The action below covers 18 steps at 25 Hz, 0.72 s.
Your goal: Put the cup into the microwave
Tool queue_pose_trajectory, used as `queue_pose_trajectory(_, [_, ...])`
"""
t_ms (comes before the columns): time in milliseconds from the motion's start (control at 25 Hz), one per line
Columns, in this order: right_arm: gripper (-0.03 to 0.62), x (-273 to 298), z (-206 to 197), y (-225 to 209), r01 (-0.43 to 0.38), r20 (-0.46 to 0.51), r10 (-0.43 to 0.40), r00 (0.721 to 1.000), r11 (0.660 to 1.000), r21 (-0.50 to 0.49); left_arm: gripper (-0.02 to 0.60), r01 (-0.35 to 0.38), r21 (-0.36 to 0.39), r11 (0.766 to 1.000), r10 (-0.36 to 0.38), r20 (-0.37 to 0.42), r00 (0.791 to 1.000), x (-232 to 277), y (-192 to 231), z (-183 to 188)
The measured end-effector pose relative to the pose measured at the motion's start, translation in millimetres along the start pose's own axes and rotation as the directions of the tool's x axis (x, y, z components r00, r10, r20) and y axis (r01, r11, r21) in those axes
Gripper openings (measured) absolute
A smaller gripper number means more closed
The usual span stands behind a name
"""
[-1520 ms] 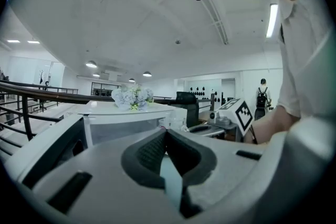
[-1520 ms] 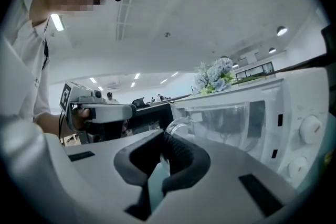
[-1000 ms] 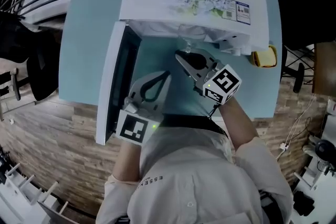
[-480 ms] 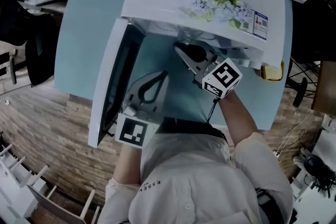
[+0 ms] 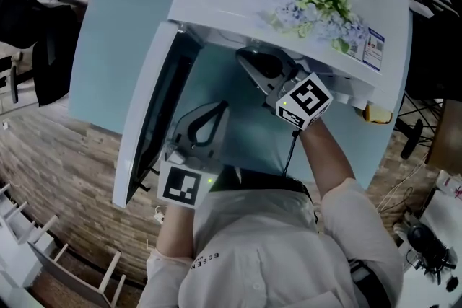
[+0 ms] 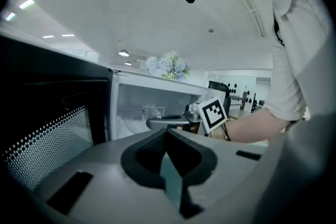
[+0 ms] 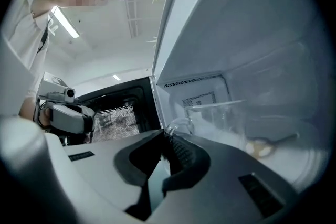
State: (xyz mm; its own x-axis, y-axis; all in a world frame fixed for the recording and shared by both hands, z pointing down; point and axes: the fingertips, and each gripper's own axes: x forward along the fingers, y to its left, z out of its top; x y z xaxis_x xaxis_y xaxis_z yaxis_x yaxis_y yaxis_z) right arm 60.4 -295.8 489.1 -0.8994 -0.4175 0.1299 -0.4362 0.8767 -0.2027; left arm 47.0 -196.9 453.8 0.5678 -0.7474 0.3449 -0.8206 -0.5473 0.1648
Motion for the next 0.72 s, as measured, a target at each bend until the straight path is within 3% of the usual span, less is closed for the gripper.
queue_pose_trajectory(280, [0.018, 12.2, -1.3, -8.1, -0.009, -0.006, 0.009, 1.000, 1.000, -0.017, 0.000, -0.005, -0.015, 1.000, 0.005, -0.007, 1.000, 3.2, 2.2, -9.9])
queue_pose_trajectory(720, [0.020, 20.4, -10.3, -12.0, 0.061, -0.034, -0.062, 0.998, 0.998, -0.015, 0.000, -0.005, -0.037, 0.999, 0.005, -0.017, 1.000, 2.0, 2.8, -18.1])
